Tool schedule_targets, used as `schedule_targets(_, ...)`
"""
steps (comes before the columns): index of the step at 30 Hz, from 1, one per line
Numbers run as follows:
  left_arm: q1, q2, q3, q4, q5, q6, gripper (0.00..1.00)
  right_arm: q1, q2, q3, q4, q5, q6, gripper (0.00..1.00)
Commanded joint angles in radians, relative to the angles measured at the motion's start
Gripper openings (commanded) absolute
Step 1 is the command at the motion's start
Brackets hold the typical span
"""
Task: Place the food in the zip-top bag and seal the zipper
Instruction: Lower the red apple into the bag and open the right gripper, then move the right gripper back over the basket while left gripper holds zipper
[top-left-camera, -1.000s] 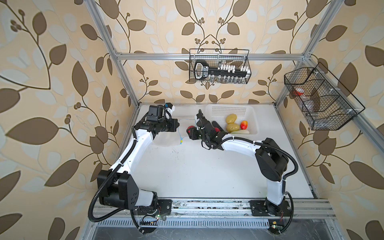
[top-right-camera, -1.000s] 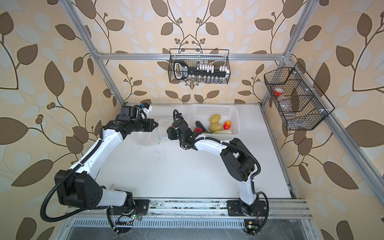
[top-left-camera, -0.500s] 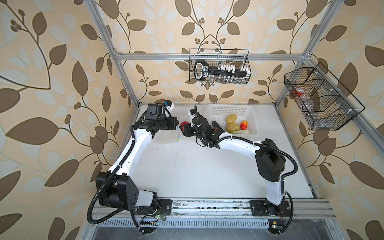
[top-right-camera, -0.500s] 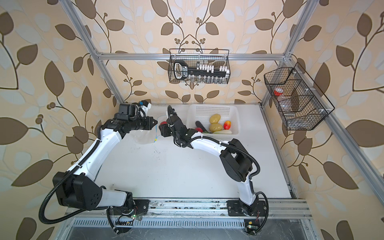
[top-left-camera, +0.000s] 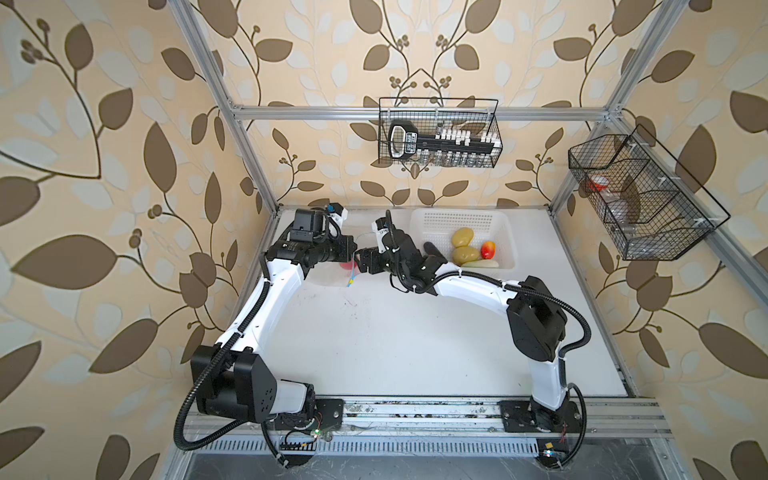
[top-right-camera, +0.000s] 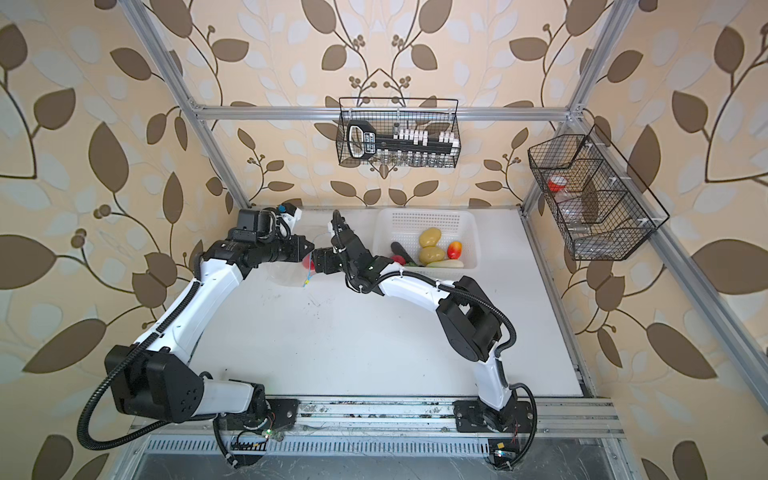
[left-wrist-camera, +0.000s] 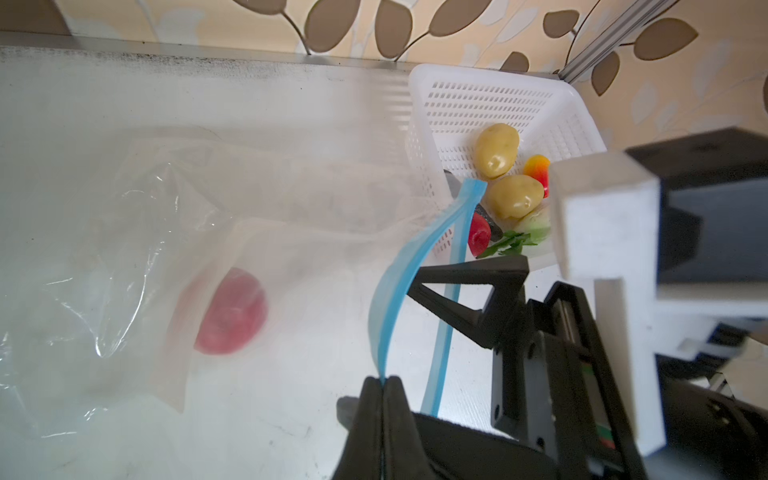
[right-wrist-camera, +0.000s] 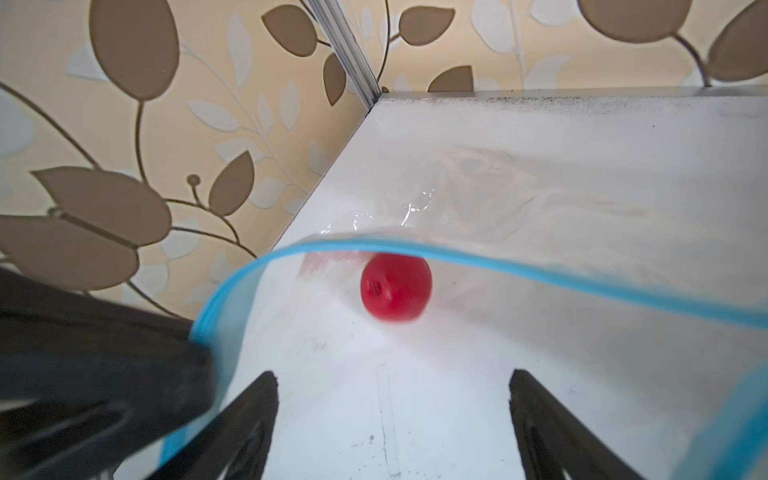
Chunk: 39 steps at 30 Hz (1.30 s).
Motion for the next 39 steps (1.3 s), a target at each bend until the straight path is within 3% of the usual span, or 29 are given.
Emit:
schedule_targets(1,0.004,-0.032,-0.013,0.013,0.014,0.006,0.0,-0.001,-0.063,-0.053,0.035,-0.016,-0.02,0.87)
schedule_targets(5,0.006,-0.032,-0.019,0.016,0.004,0.007,0.0,-0.007,-0.108,-0.102,0.05,-0.01,-0.03,0.89)
schedule_targets(6,0.006,-0.031,-0.021,0.017,0.002,0.007,0.0,-0.009,-0.118,-0.114,0.051,-0.009,-0.032,1.0)
schedule_targets(17,0.031,-0.015,-0.035,0.029,0.001,-0.009,0.0,-0.044,-0.223,-0.201,0.058,0.008,-0.018,1.0)
schedule_targets(22,0.073,-0.009,-0.014,0.011,-0.015,0.012,0.0,-0.076,-0.235,-0.185,-0.062,0.148,0.051,1.0)
schedule_targets(30,0.109,0.006,-0.025,0.013,0.028,0.008,0.0,-0.144,-0.275,-0.212,-0.133,0.228,0.085,1.0)
schedule_targets(35,0.154,0.005,-0.028,0.014,0.075,0.023,0.0,-0.229,-0.288,-0.29,-0.058,0.044,0.181,1.0)
schedule_targets(39,0.156,-0.008,-0.051,0.031,0.083,0.044,0.0,-0.287,-0.248,-0.279,-0.101,-0.095,0.214,1.0)
